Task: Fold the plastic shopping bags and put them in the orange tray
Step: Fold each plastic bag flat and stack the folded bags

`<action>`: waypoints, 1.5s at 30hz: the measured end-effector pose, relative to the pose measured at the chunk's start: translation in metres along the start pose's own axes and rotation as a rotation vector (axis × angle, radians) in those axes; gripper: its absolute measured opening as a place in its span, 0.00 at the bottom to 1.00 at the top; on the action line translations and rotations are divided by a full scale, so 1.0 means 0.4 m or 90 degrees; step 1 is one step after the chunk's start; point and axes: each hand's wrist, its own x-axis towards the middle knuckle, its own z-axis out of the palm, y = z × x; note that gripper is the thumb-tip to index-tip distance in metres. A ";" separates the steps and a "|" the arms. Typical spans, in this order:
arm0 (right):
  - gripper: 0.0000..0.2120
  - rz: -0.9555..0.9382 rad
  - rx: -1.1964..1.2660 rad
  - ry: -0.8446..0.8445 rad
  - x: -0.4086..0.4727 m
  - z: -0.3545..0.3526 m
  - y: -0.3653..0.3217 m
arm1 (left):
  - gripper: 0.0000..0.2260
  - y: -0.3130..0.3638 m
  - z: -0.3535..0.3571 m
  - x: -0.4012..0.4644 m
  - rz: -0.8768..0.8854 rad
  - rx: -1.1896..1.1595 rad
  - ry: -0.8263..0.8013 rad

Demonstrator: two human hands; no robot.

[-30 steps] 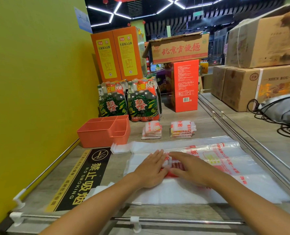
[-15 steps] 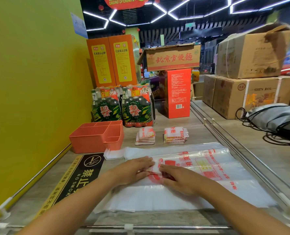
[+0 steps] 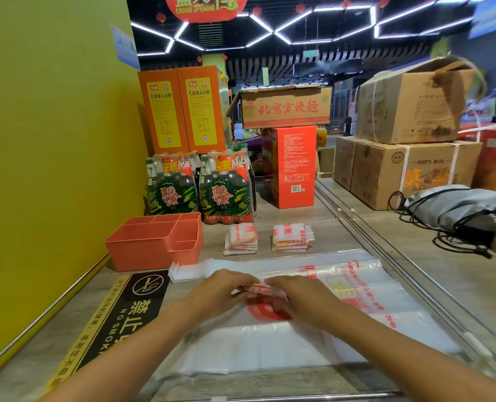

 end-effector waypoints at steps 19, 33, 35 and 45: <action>0.18 -0.036 -0.080 0.178 0.087 -0.118 0.173 | 0.09 0.005 -0.026 0.234 -0.046 0.020 0.035; 0.21 0.089 0.076 0.242 0.313 -0.052 0.421 | 0.19 -0.052 0.043 0.532 -0.196 0.066 0.066; 0.20 0.085 0.141 0.261 0.315 -0.025 0.442 | 0.21 -0.055 0.074 0.552 -0.218 0.079 0.047; 0.20 0.082 0.146 0.133 0.293 0.016 0.455 | 0.27 -0.116 0.196 0.541 -0.170 0.137 -0.116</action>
